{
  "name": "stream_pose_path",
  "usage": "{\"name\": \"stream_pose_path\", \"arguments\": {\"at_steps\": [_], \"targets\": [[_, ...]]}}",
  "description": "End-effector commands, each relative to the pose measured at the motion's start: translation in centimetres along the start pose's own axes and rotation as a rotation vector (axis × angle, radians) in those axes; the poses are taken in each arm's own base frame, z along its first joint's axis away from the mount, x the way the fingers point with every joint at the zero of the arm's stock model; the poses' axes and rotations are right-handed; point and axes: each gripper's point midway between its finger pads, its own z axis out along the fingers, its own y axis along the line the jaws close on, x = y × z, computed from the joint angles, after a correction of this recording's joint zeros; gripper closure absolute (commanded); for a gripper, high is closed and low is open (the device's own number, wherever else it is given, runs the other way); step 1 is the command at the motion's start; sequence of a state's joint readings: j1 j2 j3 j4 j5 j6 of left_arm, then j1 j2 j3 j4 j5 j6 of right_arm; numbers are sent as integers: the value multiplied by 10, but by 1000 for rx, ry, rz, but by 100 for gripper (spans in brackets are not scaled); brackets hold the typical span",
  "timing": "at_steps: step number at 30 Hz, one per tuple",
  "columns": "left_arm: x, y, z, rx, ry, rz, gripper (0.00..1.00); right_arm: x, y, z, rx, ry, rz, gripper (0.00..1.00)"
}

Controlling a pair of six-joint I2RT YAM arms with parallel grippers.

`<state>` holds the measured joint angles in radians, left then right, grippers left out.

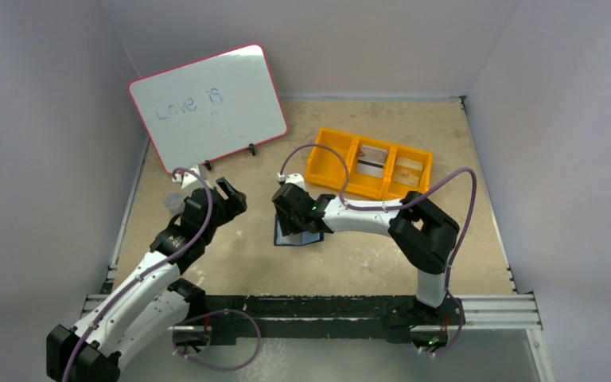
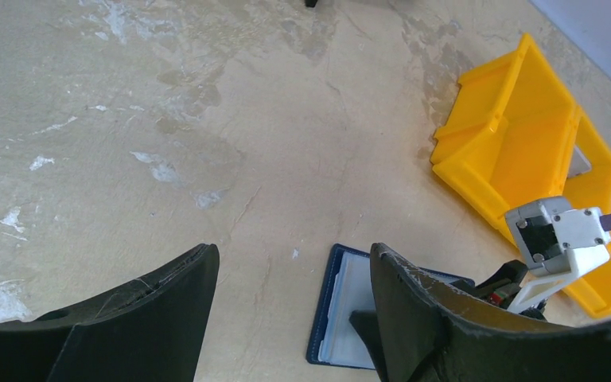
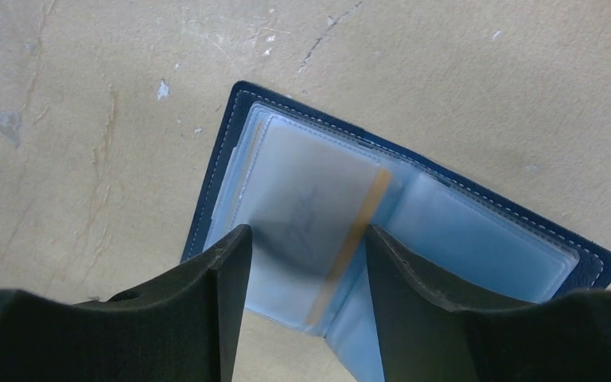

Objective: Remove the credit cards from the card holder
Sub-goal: Adjust the card holder at the center of the board.

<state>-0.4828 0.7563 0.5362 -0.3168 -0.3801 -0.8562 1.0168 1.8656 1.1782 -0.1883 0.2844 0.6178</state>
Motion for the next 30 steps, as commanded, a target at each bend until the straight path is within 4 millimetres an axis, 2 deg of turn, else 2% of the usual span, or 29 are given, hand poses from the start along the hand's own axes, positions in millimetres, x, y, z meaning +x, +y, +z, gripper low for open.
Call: {"name": "stream_pose_path", "arguments": {"at_steps": [1, 4, 9, 11, 13, 17, 20, 30], "targets": [[-16, -2, -4, 5, -64, -41, 31, 1, 0, 1, 40, 5, -35, 42], [-19, 0, -8, -1, -77, -44, 31, 8, -10, 6, 99, 16, -36, 43], [-20, 3, -10, -10, -85, -44, 31, 21, -26, 12, 164, 30, -40, 64], [-18, 3, -10, -6, -76, -41, 31, 21, -29, 11, 177, 27, -37, 69], [-13, 3, -9, 4, -64, -39, 31, 20, -27, 9, 158, 21, -36, 81], [1, -1, -4, 41, -12, -28, 31, 9, -19, 3, 118, -14, -18, 87], [12, -7, 0, 75, 30, -24, 31, -2, -5, -4, 36, -49, -12, 100], [37, -34, 10, 213, 143, -1, 32, -37, 22, -31, -174, -142, 92, 100]]}}
